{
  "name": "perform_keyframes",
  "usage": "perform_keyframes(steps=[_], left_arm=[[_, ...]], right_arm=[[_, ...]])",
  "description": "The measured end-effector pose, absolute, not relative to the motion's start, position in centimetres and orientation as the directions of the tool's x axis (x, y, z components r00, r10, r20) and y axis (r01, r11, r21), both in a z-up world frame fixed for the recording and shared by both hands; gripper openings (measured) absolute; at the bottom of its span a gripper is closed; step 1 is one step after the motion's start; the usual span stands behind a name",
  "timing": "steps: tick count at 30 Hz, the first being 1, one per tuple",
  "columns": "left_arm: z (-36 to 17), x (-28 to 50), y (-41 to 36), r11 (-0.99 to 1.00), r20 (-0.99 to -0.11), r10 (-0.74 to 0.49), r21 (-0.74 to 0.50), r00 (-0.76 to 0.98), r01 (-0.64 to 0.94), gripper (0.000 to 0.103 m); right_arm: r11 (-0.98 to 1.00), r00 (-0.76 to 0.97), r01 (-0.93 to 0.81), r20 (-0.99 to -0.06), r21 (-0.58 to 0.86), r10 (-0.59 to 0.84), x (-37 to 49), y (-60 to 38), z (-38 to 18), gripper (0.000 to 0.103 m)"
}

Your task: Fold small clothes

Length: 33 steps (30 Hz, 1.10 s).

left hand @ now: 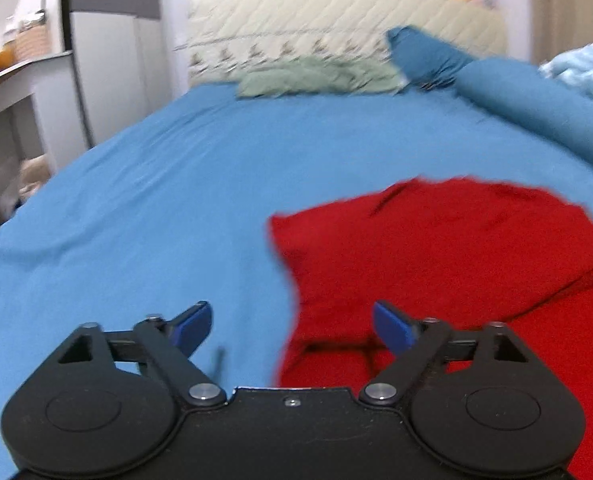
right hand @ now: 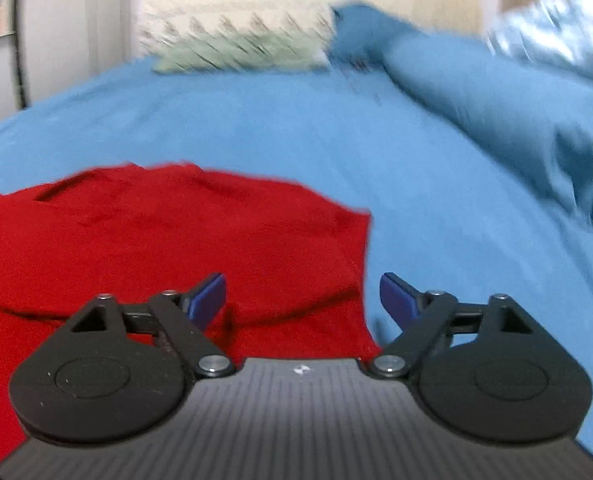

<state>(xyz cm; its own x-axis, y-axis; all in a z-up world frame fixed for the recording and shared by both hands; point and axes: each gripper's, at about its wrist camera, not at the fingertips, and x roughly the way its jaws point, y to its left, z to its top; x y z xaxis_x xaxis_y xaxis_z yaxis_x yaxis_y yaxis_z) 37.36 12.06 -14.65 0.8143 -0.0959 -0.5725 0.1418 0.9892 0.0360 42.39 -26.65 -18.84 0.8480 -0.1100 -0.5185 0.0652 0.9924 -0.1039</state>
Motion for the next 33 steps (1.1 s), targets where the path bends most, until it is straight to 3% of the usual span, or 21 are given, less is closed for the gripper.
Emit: perform_keyframes(steps=[5,9,17,23,29,33], left_arm=[[-15.5,40.2,8.7,0.983,-0.605,-0.163,-0.034,0.779,0.179,0.095],[-18.0,41.3,8.2,0.987,-0.663,-0.145,-0.05,0.734,0.15,0.095],[-17.8,41.2,8.2,0.983,-0.661,-0.159,-0.042,0.733,0.176,0.095],[-18.2,41.2,8.1,0.984,-0.66,-0.152,-0.031,0.735,0.175,0.095],[-18.1,41.3,7.6,0.983,-0.675,-0.134,0.0,0.725,0.182,0.096],[-16.2,40.6,7.0,0.988,-0.686,-0.086,0.033,0.723,0.149,0.096]], right_arm=[[0.996,0.828,-0.052,-0.56,-0.078,-0.001,45.5,-25.5,-18.8,0.101],[0.999,0.759,-0.019,-0.651,-0.035,-0.009,47.6,-26.0,-20.9,0.101],[0.996,0.839,-0.04,-0.538,0.077,0.075,46.9,-27.4,-18.8,0.102],[0.995,0.734,-0.009,-0.675,0.096,0.071,53.6,-27.8,-20.3,0.103],[0.997,0.738,0.037,-0.675,0.068,0.019,55.0,-28.9,-19.6,0.103],[0.996,0.773,-0.036,-0.63,0.076,0.076,51.5,-28.9,-16.0,0.103]])
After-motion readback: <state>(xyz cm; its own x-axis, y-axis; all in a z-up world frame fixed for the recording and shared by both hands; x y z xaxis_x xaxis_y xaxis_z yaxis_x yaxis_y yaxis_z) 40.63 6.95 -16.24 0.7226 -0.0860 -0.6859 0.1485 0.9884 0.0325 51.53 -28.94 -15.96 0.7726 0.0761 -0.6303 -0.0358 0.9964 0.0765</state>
